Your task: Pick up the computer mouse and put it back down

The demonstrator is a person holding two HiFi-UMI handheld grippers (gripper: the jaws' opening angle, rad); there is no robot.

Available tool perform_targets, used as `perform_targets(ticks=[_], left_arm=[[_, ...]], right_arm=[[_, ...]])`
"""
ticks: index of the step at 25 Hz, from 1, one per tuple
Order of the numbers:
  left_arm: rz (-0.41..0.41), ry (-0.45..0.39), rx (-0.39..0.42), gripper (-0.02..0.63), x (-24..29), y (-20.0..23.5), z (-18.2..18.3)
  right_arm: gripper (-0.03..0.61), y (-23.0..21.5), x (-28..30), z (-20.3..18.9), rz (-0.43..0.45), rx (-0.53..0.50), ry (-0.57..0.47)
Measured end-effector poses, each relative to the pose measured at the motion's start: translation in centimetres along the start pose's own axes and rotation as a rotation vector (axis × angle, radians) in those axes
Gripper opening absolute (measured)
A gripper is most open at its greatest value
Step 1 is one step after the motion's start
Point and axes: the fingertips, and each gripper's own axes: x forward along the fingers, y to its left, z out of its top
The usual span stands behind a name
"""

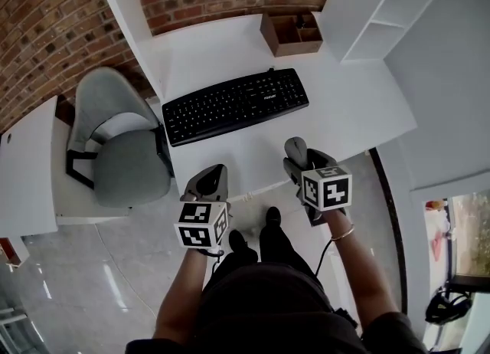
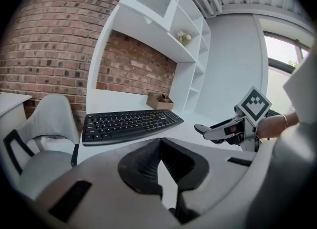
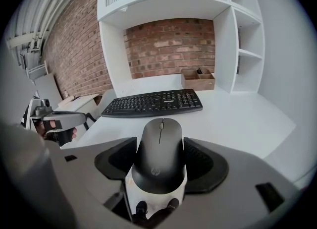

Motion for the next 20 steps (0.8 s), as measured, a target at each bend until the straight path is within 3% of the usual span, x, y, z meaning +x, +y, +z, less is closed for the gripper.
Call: perform_targets(ticks=[20], left_arm=[[-0.074,0.066,0.091,0.009,12.2,-9.6,2.5]], right_arm=[[0.284,-16.0,0.1,-0.7,-0.075,0.109,0.014]])
